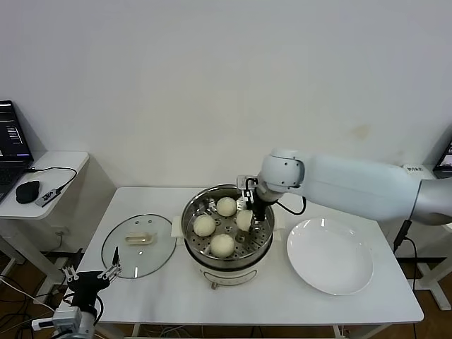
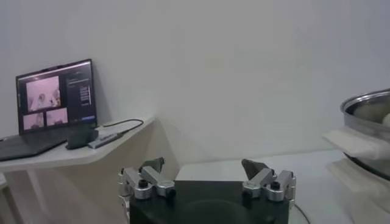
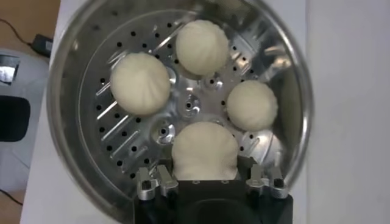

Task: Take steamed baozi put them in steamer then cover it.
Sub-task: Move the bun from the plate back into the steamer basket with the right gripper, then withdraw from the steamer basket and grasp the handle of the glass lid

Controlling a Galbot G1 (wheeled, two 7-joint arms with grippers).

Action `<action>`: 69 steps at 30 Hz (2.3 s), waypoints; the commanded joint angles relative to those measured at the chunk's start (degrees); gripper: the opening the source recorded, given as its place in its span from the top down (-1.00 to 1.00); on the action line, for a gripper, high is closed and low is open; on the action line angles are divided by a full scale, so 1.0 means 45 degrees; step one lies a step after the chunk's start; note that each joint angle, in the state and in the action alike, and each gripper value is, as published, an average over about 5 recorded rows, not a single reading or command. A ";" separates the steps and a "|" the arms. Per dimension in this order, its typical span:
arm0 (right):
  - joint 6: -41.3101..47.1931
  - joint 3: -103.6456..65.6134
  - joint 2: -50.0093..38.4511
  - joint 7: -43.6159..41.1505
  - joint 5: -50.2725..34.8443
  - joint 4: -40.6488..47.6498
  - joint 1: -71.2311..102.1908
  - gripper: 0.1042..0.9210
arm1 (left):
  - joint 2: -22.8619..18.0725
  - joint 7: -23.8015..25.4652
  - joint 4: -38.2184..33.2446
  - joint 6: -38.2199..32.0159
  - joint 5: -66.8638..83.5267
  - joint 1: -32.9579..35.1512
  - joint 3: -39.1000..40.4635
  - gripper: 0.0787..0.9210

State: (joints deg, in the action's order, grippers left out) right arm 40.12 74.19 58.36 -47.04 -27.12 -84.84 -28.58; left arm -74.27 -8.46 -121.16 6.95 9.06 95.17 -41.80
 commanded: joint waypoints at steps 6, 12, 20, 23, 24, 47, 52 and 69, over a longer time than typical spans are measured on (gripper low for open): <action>0.0119 -0.0036 0.0412 -0.0035 0.0937 0.0467 0.0560 -0.34 | 0.0006 0.0000 0.0037 -0.0014 0.0014 0.0010 -0.0023 -0.77; -0.0016 -0.0219 0.0246 -0.0042 0.1000 0.0375 0.0543 -0.41 | 0.0002 0.0000 0.0050 -0.0015 0.0025 -0.0004 -0.0028 -0.77; 0.0067 -0.1066 -0.0658 0.0020 0.0580 -0.0490 0.0132 -0.75 | 0.0038 0.0017 0.0021 -0.0029 0.0052 0.0006 -0.0081 -0.77; 0.0119 -0.1317 -0.1307 0.0343 0.0216 -0.1186 -0.0067 -0.76 | 0.0064 0.0015 -0.0008 -0.0025 0.0099 -0.0004 -0.0120 -0.77; 0.0112 -0.1425 -0.1581 0.0676 0.0013 -0.1471 -0.0060 -0.76 | 0.0069 0.0014 -0.0014 -0.0023 0.0114 -0.0005 -0.0126 -0.77; -0.8338 -2.0111 -0.3465 0.9093 0.2099 -0.5314 2.0318 -0.76 | -0.0146 -0.0385 0.0402 -0.0517 0.0673 -0.0288 0.0026 -0.77; -1.0040 -2.3559 0.0021 0.7609 0.2664 -0.4616 2.2752 -0.76 | -0.0086 -0.0511 0.0794 -0.0013 -0.0186 -0.0314 0.0353 -0.77; -0.9625 -2.8167 0.5472 0.6534 0.3756 -0.6117 2.6426 -0.76 | 0.2226 -0.0097 0.3373 -0.0935 -1.1192 -0.1040 0.1073 -0.77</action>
State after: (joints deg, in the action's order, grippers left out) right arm -0.37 -36.34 69.79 -16.44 -14.71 -109.14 75.30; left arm -70.22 -9.04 -112.89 4.16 -12.33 92.11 -37.99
